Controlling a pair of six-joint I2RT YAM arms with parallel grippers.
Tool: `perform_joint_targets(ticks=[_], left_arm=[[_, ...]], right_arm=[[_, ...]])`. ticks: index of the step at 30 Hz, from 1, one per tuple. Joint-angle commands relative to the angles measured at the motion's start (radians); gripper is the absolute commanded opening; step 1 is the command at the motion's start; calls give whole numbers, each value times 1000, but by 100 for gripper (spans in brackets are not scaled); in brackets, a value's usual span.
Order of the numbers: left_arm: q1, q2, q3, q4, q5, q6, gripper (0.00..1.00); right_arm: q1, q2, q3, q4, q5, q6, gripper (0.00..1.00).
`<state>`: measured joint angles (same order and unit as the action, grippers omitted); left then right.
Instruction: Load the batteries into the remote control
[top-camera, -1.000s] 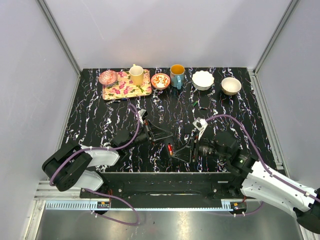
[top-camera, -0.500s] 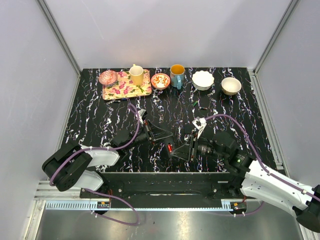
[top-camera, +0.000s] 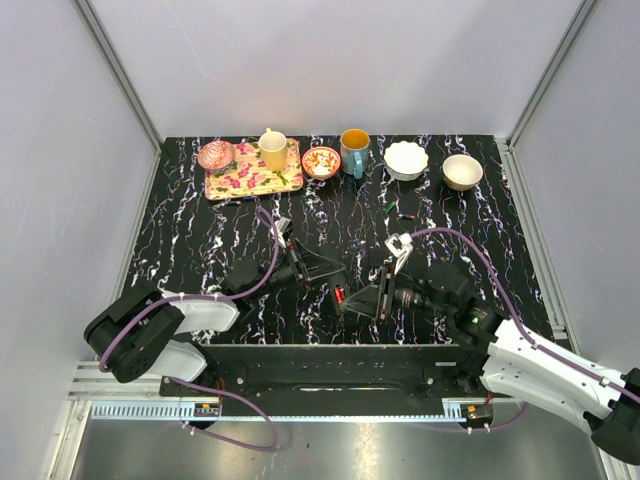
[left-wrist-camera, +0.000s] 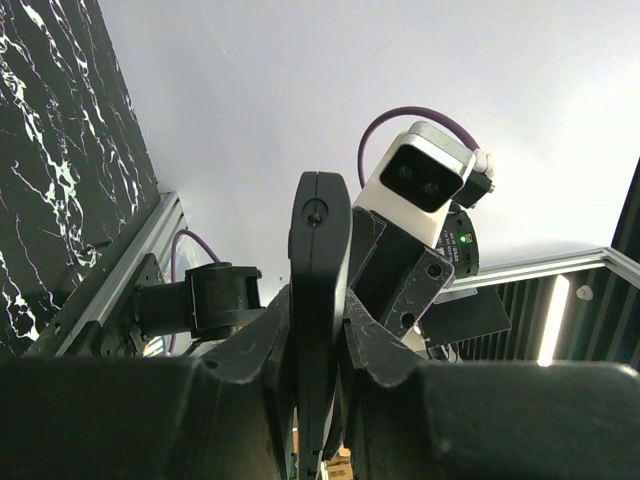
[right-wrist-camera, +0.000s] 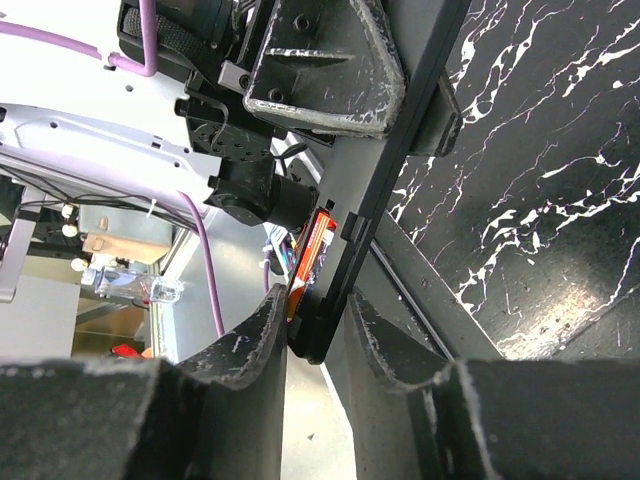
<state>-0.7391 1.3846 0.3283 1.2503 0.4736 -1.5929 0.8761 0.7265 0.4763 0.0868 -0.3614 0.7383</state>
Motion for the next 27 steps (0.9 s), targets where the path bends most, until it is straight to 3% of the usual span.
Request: perform_joint_targets(ticks=[1,7,11,20,23,25,27], left_arm=[[-17,-38,11,184,31,-24,0],[-20,-41,12,179,31,-21,0],[-20,-42,11,175,33,-18,0],[-22,-55,9,143,33,10,0],[-22,-58,8,126,33,20,0],[-22,-59,8,117,31,27,0],[-20,-59,8,112,30,30,0]], right_arm=[[-19,36,16,45,45,9,22],[-19,66,39,42,50,46,15],[-22,82,45,41,55,75,0],[-34,96,59,41,38,119,0],[-35,94,59,62,16,142,28],[-37,100,68,71,1,154,38],[-37,102,73,79,-4,161,42]])
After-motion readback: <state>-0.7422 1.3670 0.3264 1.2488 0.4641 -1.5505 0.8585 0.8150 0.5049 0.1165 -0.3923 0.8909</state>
